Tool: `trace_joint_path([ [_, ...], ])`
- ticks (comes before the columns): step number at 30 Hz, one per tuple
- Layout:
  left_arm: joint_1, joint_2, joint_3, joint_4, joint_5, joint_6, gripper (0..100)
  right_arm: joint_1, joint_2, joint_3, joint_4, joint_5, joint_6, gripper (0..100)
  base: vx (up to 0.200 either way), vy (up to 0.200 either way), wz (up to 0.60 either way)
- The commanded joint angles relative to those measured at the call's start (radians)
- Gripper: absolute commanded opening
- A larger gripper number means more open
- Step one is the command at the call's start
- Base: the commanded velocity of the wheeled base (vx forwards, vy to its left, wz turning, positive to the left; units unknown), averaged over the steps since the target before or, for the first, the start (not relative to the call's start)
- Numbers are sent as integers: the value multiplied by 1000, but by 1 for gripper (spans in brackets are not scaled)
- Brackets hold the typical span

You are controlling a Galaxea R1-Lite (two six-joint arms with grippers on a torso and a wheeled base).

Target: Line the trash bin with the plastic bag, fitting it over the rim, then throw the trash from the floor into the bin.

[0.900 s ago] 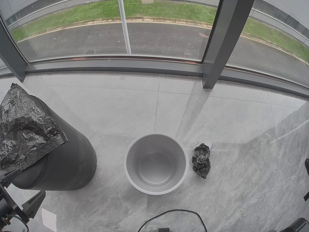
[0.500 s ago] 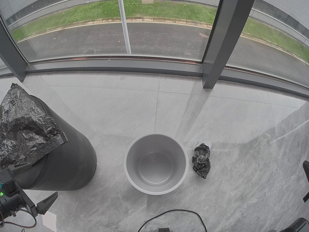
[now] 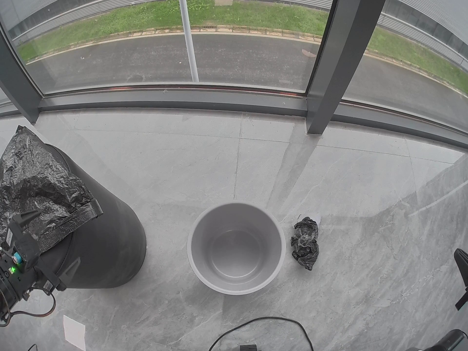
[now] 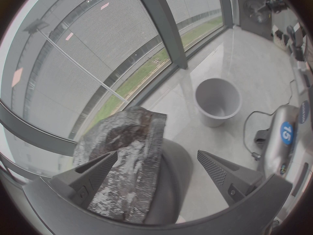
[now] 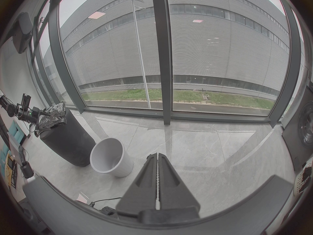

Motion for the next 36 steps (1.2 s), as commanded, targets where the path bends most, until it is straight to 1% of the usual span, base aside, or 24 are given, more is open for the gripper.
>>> trace_joint_path([
  [1,-27,78,28,-99,71,33,100,2,-2,11,-1,1,0,0,0,0,0],
  [6,-40,169,79,-295,78,0,100,2,-5,23,-1,1,0,0,0,0,0],
  [9,-51,219,91,-366,78,10,100,2,-5,25,-1,1,0,0,0,0,0],
  [10,-67,239,90,-381,80,12,100,2,-8,25,-1,1,0,0,0,0,0],
  [12,-80,270,83,-395,88,10,100,2,-9,25,0,1,0,0,0,0,0],
  [14,-94,300,79,-424,114,10,100,2,-11,31,0,1,0,0,0,0,0],
  [20,-111,339,80,-493,157,14,100,2,-11,46,-3,2,0,0,0,0,0],
  [21,-111,351,76,-521,169,23,100,3,-11,49,-3,2,0,0,0,0,0],
  [24,-111,354,76,-548,174,52,100,3,-13,51,-3,5,0,0,0,0,0],
  [27,-109,356,79,-554,175,78,100,2,-20,51,0,16,0,0,0,0,0],
  [31,-108,359,74,-556,178,83,100,2,-28,52,2,18,0,0,0,0,0],
  [33,-108,365,73,-559,198,83,100,2,-34,52,3,22,2,0,0,0,0],
  [34,-108,368,66,-565,221,83,100,2,-36,52,3,22,2,0,0,0,0],
  [36,-109,370,63,-590,230,86,100,2,-36,52,5,22,2,0,0,0,0],
])
